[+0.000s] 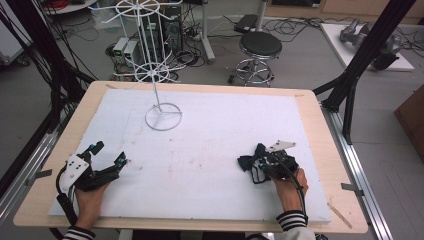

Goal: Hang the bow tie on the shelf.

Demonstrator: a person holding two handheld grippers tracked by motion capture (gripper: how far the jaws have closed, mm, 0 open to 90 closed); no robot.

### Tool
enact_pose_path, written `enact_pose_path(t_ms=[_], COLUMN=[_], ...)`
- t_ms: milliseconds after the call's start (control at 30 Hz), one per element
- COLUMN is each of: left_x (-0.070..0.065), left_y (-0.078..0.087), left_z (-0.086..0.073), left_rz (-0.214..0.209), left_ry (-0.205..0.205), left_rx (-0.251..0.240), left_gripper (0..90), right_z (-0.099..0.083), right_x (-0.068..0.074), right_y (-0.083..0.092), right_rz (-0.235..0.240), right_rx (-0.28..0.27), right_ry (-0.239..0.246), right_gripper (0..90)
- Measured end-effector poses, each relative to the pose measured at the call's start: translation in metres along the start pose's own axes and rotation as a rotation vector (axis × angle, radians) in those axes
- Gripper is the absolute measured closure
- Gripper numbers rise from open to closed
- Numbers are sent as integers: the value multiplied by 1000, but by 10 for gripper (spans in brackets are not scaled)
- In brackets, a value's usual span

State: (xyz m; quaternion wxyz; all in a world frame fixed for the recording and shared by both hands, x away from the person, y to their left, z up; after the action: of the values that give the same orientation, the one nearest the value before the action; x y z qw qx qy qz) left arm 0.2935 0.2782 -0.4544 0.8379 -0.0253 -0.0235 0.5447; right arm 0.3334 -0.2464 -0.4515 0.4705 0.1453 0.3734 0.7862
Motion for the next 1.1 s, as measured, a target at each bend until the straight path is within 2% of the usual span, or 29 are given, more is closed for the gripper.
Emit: enact_pose_path(t_ms=[100, 233, 367, 533, 633, 733, 933, 967, 1000, 1033, 1100], left_x=[0, 0, 0, 0, 0, 0, 0, 0, 0, 0, 0], left_y=[0, 0, 0, 0, 0, 0, 0, 0, 0, 0, 0], left_z=[0, 0, 0, 0, 0, 0, 0, 0, 0, 0, 0], left_rz=[0, 1, 1, 1, 1, 1, 1, 0, 1, 1, 1], left_ry=[0, -1, -1, -1, -2, -1, -1, -1, -1, -1, -1], left_rx=[0, 0, 0, -1, -1, -1, -2, 0, -1, -1, -1], left_gripper=[155, 155, 155, 155, 155, 155, 155, 155, 155, 155, 155], right_z=[-1, -2, -2, 0, 2, 3, 9, 10, 10, 12, 13], right_x=[-2, -3, -3, -3, -1, 0, 5, 7, 7, 8, 9], right_y=[1, 0, 1, 4, 8, 9, 16, 19, 19, 22, 23], right_rz=[5, 8, 1, -4, 10, 7, 27, 37, 37, 41, 49], right_rx=[9, 18, 16, -12, -54, -69, -175, -209, -209, -243, -258], right_ry=[-22, -36, -45, -56, -60, -52, -55, -53, -53, -54, -60], right_gripper=[788, 839, 854, 859, 861, 862, 864, 864, 864, 864, 864])
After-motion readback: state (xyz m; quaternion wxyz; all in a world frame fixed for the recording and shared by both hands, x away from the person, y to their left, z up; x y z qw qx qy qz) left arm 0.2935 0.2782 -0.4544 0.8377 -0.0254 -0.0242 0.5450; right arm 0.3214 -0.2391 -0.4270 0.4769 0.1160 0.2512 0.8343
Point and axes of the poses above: each handheld gripper's, and its own axes: y roughly backward along the jaws, z roughly out of its top, x roughly to its left, the point moved 3 cm from there along -y, roughly forward along the jaws, and after that the axes turned 3 degrees about -x, right-handed, at the moved point
